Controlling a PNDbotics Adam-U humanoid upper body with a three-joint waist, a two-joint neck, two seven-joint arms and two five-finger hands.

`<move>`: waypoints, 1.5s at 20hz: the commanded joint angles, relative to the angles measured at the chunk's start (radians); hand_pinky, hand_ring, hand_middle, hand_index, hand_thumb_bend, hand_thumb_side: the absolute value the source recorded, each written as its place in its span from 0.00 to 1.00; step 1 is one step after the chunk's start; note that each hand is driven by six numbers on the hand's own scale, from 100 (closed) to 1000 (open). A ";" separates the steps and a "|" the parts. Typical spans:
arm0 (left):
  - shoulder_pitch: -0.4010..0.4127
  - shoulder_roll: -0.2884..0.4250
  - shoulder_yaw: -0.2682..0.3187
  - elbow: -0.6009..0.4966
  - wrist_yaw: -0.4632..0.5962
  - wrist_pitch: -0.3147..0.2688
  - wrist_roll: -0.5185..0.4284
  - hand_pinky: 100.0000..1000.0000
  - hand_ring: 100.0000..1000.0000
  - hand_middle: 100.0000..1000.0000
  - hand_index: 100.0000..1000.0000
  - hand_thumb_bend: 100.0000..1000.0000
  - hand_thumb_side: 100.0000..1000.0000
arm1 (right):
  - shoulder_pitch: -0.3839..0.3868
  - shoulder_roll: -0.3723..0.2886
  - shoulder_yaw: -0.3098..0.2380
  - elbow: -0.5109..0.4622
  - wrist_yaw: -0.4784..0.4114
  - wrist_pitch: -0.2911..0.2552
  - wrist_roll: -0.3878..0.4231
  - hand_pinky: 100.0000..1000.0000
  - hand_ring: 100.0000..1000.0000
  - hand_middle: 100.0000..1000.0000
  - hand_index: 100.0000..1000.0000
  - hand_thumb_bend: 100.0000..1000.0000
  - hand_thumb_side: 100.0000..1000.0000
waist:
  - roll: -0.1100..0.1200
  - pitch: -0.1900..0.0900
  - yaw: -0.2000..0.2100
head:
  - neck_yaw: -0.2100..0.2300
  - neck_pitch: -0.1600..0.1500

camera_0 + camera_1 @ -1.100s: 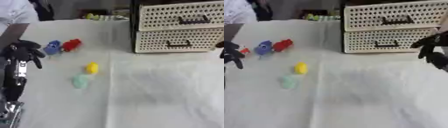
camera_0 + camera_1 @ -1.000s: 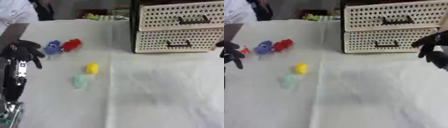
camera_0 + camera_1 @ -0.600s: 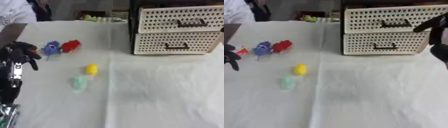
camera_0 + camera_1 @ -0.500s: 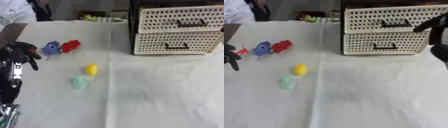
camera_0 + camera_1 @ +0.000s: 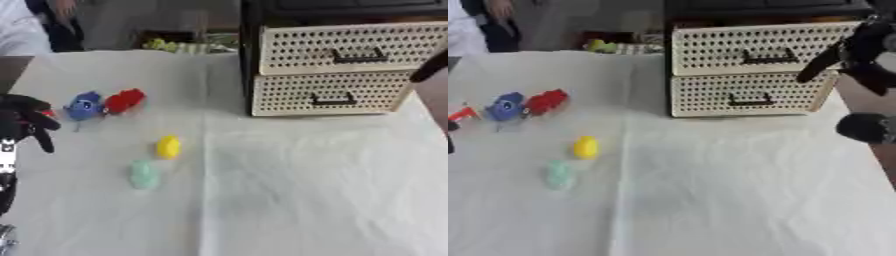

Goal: Pick up objects from table and place into drawer.

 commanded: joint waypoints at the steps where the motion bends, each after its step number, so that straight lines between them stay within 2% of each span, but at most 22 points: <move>1: -0.011 0.027 -0.002 -0.014 0.003 -0.002 -0.004 0.20 0.44 0.52 0.62 0.00 0.66 | -0.035 -0.054 0.005 -0.008 -0.035 0.040 0.033 0.00 0.11 0.00 0.84 0.36 0.80 | -0.006 -0.021 0.002 | -0.009 -0.019; 2: -0.011 0.028 -0.002 -0.014 0.004 -0.002 -0.005 0.20 0.44 0.52 0.62 0.00 0.66 | -0.046 -0.056 0.011 -0.003 -0.042 0.043 0.049 0.00 0.09 0.00 0.84 0.39 0.77 | -0.007 -0.021 0.003 | -0.011 -0.021; 4: -0.012 0.029 -0.003 -0.014 0.004 -0.002 -0.006 0.20 0.44 0.52 0.62 0.00 0.66 | -0.071 -0.057 0.024 0.013 -0.052 0.036 0.095 0.00 0.02 0.00 0.89 0.58 0.67 | -0.008 -0.021 0.005 | -0.014 -0.025; 6: -0.013 0.029 -0.004 -0.014 0.005 -0.002 -0.007 0.20 0.44 0.52 0.62 0.00 0.66 | -0.099 -0.053 0.036 0.034 -0.059 0.022 0.144 0.00 0.00 0.00 0.90 0.66 0.64 | -0.009 -0.021 0.006 | -0.017 -0.029; 7: -0.013 0.029 -0.004 -0.014 0.005 -0.002 -0.008 0.20 0.44 0.52 0.62 0.00 0.67 | -0.112 -0.050 0.043 0.046 -0.065 0.018 0.167 0.00 0.00 0.00 0.91 0.81 0.57 | -0.010 -0.021 0.007 | -0.019 -0.030; 8: -0.013 0.029 -0.005 -0.014 0.005 -0.001 -0.009 0.20 0.44 0.52 0.62 0.00 0.67 | -0.125 -0.046 0.050 0.058 -0.073 0.017 0.192 0.00 0.00 0.00 0.91 0.83 0.55 | -0.010 -0.020 0.008 | -0.020 -0.031; 9: -0.013 0.029 -0.005 -0.014 0.005 0.000 -0.010 0.20 0.44 0.52 0.62 0.00 0.67 | -0.136 -0.043 0.058 0.069 -0.082 0.018 0.213 0.00 0.00 0.00 0.90 0.90 0.48 | -0.011 -0.020 0.009 | -0.021 -0.032; 10: -0.013 0.029 -0.006 -0.014 0.004 0.000 -0.011 0.20 0.44 0.52 0.62 0.00 0.67 | -0.147 -0.040 0.068 0.078 -0.089 0.020 0.225 0.00 0.00 0.00 0.91 0.92 0.45 | -0.011 -0.019 0.009 | -0.021 -0.032; 14: -0.016 0.029 -0.007 -0.014 0.005 0.001 -0.013 0.20 0.44 0.52 0.62 0.00 0.67 | -0.188 -0.028 0.109 0.105 -0.091 0.038 0.235 0.00 0.00 0.00 0.91 0.91 0.45 | -0.013 -0.017 0.012 | -0.022 -0.032; 18: -0.016 0.028 -0.007 -0.014 0.005 0.002 -0.014 0.20 0.44 0.52 0.62 0.00 0.67 | -0.249 -0.002 0.129 0.154 -0.057 0.075 0.236 0.00 0.00 0.00 0.90 0.91 0.45 | -0.013 -0.016 0.012 | -0.022 -0.027; 21: -0.017 0.027 -0.007 -0.014 0.006 0.002 -0.014 0.20 0.44 0.52 0.62 0.00 0.67 | -0.298 0.021 0.137 0.194 0.001 0.136 0.236 0.00 0.00 0.00 0.89 0.86 0.46 | -0.012 -0.017 0.012 | -0.021 -0.024; 24: -0.017 0.026 -0.008 -0.014 0.007 0.004 -0.015 0.20 0.44 0.52 0.62 0.00 0.67 | -0.344 0.049 0.152 0.219 0.064 0.183 0.236 0.00 0.00 0.00 0.89 0.87 0.45 | -0.012 -0.016 0.013 | -0.022 -0.024; 27: -0.018 0.025 -0.008 -0.014 0.008 0.005 -0.016 0.20 0.44 0.52 0.62 0.00 0.67 | -0.386 0.078 0.177 0.245 0.110 0.204 0.236 0.00 0.00 0.00 0.88 0.83 0.44 | -0.011 -0.016 0.014 | -0.024 -0.024; 30: -0.019 0.024 -0.009 -0.014 0.009 0.005 -0.017 0.20 0.44 0.52 0.62 0.00 0.67 | -0.423 0.109 0.200 0.282 0.155 0.213 0.236 0.00 0.00 0.00 0.88 0.85 0.44 | -0.011 -0.015 0.016 | -0.026 -0.026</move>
